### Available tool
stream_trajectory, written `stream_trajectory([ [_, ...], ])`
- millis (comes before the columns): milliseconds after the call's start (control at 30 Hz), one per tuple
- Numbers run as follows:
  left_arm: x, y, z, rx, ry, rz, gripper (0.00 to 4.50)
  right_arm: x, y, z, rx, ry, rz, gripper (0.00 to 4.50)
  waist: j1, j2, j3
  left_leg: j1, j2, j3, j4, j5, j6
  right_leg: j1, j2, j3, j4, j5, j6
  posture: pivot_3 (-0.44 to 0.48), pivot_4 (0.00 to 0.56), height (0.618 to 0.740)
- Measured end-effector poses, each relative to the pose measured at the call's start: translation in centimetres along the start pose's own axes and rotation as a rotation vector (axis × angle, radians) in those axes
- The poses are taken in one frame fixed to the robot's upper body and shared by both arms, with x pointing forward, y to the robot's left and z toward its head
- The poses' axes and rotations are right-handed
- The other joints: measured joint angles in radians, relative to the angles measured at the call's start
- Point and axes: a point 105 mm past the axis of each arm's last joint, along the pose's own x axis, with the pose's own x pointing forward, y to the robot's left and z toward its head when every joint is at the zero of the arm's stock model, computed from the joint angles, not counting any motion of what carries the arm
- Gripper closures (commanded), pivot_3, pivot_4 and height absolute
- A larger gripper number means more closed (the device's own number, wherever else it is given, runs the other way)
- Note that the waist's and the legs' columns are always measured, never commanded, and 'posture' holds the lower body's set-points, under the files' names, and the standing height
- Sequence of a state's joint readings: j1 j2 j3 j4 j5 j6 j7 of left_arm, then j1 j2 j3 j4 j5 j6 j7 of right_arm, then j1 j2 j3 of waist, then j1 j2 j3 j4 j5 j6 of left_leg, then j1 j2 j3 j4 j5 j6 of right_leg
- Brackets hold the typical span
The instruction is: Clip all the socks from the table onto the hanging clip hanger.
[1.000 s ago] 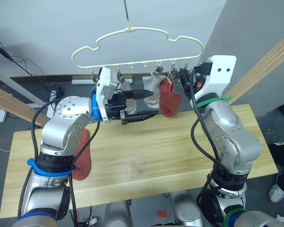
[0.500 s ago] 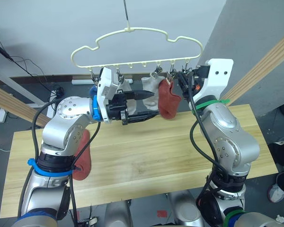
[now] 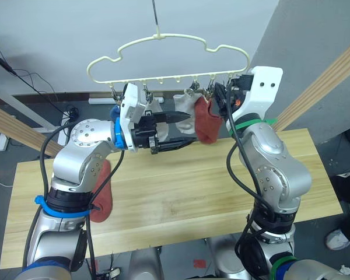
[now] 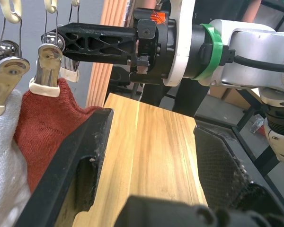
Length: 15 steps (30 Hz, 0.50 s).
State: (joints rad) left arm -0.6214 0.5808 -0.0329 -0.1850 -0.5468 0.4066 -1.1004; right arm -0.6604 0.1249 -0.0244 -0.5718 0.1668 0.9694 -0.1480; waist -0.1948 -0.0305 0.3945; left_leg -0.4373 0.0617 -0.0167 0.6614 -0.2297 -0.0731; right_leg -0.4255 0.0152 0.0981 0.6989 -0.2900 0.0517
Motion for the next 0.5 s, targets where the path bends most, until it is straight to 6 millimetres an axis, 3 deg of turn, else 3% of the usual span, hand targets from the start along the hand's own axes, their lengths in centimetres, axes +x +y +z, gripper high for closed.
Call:
stream_trajectory([
  [500, 0.20, -0.09, 0.02, -0.004, -0.011, -0.004, 1.44, -0.53, -0.71, 0.09, -0.002, -0.012, -0.034, 2.14, 0.000, 0.000, 0.000, 0.000, 0.000, 0.000, 0.000, 0.000, 0.000, 0.000, 0.000, 0.000, 0.000, 0.000, 0.000, -0.325, 0.342, 0.730],
])
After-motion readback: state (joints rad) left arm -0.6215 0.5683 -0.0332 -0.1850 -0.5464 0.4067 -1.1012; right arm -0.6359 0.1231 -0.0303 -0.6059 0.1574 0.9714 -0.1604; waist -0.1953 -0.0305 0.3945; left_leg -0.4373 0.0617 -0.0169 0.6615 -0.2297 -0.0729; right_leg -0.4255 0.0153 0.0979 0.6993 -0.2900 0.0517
